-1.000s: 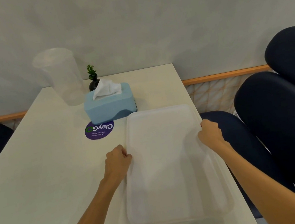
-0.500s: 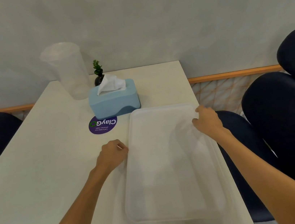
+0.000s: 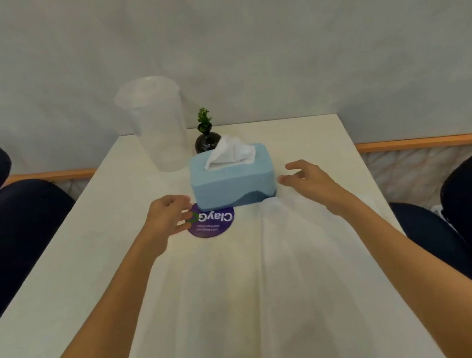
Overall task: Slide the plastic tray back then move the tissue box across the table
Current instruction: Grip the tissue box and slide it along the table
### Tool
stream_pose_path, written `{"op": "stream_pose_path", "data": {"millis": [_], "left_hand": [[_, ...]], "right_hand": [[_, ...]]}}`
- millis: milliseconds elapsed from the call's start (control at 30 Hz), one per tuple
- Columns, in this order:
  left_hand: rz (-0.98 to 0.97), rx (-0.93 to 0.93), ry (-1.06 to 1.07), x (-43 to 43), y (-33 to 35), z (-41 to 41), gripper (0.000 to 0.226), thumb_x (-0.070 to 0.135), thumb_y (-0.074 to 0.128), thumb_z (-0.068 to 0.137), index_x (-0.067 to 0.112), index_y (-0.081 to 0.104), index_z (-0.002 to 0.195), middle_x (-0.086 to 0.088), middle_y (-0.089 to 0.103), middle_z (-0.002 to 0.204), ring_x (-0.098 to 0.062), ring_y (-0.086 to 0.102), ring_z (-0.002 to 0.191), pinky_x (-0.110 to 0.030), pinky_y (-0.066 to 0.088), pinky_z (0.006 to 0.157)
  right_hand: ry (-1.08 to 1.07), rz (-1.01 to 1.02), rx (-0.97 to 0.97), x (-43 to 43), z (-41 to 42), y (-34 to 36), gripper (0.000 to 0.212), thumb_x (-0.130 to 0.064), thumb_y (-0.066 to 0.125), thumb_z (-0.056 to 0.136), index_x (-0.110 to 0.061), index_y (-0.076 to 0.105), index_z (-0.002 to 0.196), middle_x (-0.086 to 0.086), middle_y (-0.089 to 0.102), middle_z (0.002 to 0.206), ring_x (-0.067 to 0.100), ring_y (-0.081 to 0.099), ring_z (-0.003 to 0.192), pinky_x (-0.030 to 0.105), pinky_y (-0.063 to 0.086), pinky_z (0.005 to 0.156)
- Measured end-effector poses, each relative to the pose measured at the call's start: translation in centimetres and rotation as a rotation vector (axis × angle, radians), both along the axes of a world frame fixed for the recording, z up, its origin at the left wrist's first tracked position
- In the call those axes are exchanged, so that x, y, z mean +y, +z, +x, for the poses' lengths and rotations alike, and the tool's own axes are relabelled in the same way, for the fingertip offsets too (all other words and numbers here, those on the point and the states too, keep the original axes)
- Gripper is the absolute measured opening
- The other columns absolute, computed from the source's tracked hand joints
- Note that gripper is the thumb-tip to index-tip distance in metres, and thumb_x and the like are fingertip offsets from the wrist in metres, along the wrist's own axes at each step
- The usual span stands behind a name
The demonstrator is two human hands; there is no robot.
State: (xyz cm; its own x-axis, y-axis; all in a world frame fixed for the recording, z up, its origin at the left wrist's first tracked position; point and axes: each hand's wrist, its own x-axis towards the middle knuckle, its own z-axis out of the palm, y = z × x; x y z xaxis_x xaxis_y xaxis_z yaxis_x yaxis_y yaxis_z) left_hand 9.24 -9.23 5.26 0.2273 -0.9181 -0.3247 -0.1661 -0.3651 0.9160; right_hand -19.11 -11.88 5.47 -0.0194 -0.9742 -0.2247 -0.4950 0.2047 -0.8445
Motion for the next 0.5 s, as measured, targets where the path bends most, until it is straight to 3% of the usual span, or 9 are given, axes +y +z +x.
{"op": "stream_pose_path", "data": {"millis": [100, 233, 367, 500], "left_hand": [[0.014, 0.109, -0.006, -3.9, -0.3, 1.5, 0.027, 0.018, 0.052, 0.094, 0.005, 0.055, 0.118, -0.015, 0.058, 0.122, -0.026, 0.056, 0.106, -0.038, 0.049, 0.090], [0.124, 0.140, -0.073, -8.6, -2.4, 3.4, 0.047, 0.033, 0.049, 0.096, 0.007, 0.045, 0.134, -0.010, 0.054, 0.126, -0.026, 0.053, 0.115, -0.039, 0.046, 0.096], [0.224, 0.160, -0.137, -11.0, -4.3, 4.4, 0.052, 0.044, 0.045, 0.095, 0.007, 0.049, 0.131, -0.007, 0.058, 0.115, -0.022, 0.056, 0.104, -0.036, 0.050, 0.085], [0.233, 0.187, -0.195, -12.2, -5.1, 4.3, 0.053, 0.048, 0.042, 0.095, 0.007, 0.052, 0.127, -0.007, 0.061, 0.117, -0.021, 0.058, 0.102, -0.031, 0.049, 0.077]], "right_hand": [[-0.034, 0.057, -0.111, -2.9, 2.2, -0.9, 0.064, -0.056, 0.056, 0.084, -0.019, 0.044, 0.135, 0.003, 0.051, 0.132, 0.023, 0.051, 0.117, 0.035, 0.042, 0.093], [-0.168, 0.087, -0.191, -6.4, 4.8, -2.9, 0.064, -0.062, 0.047, 0.086, -0.017, 0.050, 0.130, 0.006, 0.056, 0.131, 0.026, 0.055, 0.114, 0.038, 0.045, 0.093], [-0.269, 0.124, -0.252, -7.7, 6.5, -4.3, 0.063, -0.057, 0.050, 0.087, -0.011, 0.051, 0.130, 0.011, 0.062, 0.120, 0.025, 0.061, 0.096, 0.035, 0.051, 0.080], [-0.353, 0.153, -0.291, -7.9, 7.0, -4.3, 0.063, -0.055, 0.052, 0.086, -0.011, 0.051, 0.131, 0.011, 0.062, 0.121, 0.026, 0.060, 0.098, 0.033, 0.052, 0.068]]}}
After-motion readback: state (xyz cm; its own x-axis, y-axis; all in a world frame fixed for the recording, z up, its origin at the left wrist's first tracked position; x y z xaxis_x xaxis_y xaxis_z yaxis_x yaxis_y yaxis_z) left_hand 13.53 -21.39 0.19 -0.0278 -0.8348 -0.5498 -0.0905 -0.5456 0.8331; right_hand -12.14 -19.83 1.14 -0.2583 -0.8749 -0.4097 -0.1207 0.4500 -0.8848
